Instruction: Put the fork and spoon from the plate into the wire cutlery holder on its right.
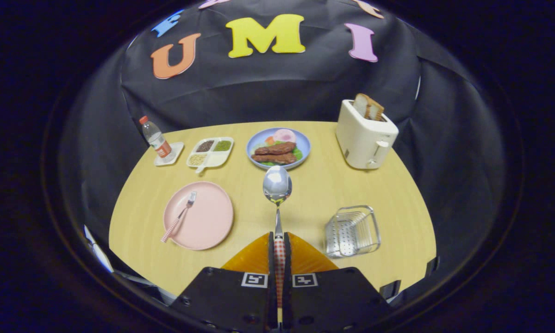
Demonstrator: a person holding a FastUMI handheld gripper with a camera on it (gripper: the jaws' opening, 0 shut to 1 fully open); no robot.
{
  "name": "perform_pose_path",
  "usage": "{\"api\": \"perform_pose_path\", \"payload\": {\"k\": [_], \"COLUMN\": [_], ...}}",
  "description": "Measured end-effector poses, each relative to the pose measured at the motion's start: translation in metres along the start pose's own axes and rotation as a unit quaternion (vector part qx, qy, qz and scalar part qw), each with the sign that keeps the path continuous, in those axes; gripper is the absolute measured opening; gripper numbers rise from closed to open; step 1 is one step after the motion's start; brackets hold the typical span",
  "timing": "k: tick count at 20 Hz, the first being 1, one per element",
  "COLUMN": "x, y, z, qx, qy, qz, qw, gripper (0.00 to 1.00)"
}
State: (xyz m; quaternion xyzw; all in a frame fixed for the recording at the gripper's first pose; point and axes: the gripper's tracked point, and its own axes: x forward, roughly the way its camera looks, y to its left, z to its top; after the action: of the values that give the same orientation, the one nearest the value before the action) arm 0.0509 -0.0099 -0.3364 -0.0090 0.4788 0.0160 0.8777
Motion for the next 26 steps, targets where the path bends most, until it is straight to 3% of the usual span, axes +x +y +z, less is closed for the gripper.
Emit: {"api": "perform_pose_path", "payload": {"k": [8, 12, 15, 23, 26], "x": [-0.030, -0.038, -0.036, -0.018, -0.009], "y": [-0.087, -0.107, -0.106, -0.102, -0.103], "z": [-0.013, -0.018, -0.024, -0.029, -0.032], "qx": [0.006, -0.026, -0.025, 0.004, 0.005], "qy": [0.069, 0.112, 0.160, 0.295, 0.330], "qz": [-0.026, -0.031, -0.008, 0.046, 0.040], "qw": [0.997, 0.993, 0.987, 0.954, 0.943], "gripper": [0.04, 0.04, 0.05, 0.05, 0.05]}}
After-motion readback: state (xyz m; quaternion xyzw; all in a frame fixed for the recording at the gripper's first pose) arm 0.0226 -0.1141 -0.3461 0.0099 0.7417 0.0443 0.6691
